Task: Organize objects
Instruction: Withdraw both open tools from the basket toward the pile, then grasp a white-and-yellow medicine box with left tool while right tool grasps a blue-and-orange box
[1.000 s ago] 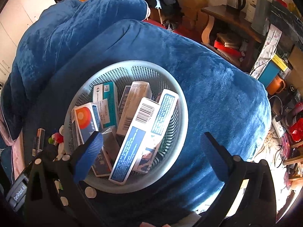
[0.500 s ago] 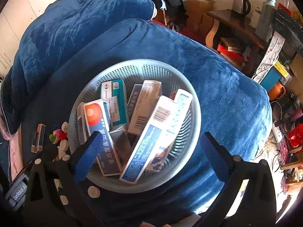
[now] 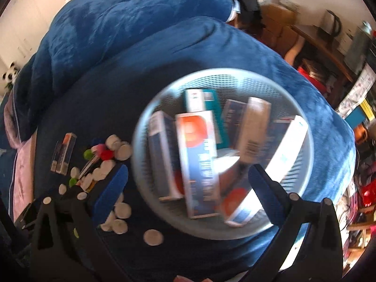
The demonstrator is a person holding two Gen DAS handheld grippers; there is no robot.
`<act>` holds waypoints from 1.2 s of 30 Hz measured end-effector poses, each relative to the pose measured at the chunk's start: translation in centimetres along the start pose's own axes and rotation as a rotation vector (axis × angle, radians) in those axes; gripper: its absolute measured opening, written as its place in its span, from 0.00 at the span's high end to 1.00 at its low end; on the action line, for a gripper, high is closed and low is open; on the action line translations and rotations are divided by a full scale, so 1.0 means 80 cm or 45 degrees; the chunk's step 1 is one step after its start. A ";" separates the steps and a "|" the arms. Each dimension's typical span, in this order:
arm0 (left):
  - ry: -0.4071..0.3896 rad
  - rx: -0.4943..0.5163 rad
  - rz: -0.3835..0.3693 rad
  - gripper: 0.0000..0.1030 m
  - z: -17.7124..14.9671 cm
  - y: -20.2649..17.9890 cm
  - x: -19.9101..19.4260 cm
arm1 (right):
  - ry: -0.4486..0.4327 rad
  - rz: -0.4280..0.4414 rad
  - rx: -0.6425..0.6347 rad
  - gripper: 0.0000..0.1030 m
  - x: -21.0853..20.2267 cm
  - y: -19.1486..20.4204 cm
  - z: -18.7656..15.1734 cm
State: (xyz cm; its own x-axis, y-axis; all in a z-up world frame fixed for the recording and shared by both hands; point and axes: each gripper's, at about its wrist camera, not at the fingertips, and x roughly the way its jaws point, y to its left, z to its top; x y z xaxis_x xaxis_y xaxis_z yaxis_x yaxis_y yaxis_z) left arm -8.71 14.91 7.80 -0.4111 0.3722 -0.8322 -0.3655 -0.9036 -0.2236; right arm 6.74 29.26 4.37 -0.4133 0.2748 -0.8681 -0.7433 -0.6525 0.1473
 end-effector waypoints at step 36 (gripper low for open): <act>0.175 -0.041 -0.261 0.14 0.118 0.337 0.180 | 0.345 0.409 -0.415 0.00 0.142 0.213 0.033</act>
State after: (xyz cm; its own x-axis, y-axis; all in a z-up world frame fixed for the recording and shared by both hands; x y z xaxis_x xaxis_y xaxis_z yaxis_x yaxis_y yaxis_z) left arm -32.36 -2.11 -5.42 -0.2130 0.5179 -0.8285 -0.4021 -0.8193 -0.4087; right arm -12.04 23.13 -1.69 -0.4102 -0.1390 -0.9013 -0.3818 -0.8714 0.3081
